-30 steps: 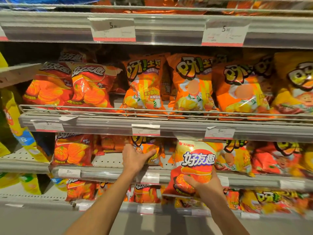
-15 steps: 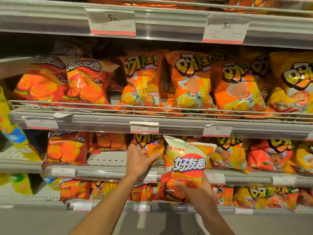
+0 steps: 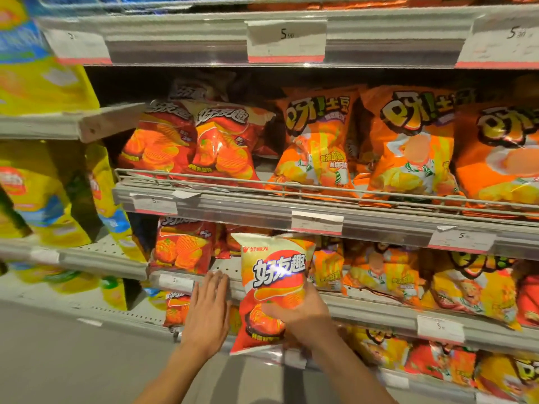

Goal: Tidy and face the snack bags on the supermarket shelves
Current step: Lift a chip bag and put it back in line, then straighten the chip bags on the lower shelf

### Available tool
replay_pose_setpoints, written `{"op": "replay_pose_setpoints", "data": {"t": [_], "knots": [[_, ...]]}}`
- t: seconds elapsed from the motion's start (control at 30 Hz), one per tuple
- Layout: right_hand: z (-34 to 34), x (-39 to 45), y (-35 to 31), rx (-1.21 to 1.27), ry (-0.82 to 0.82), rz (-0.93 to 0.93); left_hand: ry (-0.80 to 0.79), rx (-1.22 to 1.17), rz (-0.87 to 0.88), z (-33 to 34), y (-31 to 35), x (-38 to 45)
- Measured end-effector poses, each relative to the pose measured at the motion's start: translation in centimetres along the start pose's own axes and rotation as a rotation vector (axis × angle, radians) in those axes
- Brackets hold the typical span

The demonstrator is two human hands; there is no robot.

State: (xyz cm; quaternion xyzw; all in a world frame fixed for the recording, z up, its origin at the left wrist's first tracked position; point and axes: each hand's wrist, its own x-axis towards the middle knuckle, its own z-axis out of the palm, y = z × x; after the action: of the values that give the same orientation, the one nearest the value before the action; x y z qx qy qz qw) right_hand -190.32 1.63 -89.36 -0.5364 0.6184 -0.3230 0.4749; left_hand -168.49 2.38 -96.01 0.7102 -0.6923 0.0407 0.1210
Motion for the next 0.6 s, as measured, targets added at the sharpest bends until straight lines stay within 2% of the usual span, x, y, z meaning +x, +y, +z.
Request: {"op": "replay_pose_setpoints", "data": {"t": [0.1,0.37,0.6], "knots": [[2.3,2.7,-2.4,-0.019,0.059,-0.035,-0.064,0.055,0.055,0.3,-0.8,-0.2],[7.8,7.8,-6.7,-0.065,0.377,-0.058,0.016,0.11,0.091,0.3,-1.3,-0.4],[10.9,8.6,-5.8,-0.143,0.278,-0.051,0.002,0.067,0.064,0.7,-1.1,-0.1]]}}
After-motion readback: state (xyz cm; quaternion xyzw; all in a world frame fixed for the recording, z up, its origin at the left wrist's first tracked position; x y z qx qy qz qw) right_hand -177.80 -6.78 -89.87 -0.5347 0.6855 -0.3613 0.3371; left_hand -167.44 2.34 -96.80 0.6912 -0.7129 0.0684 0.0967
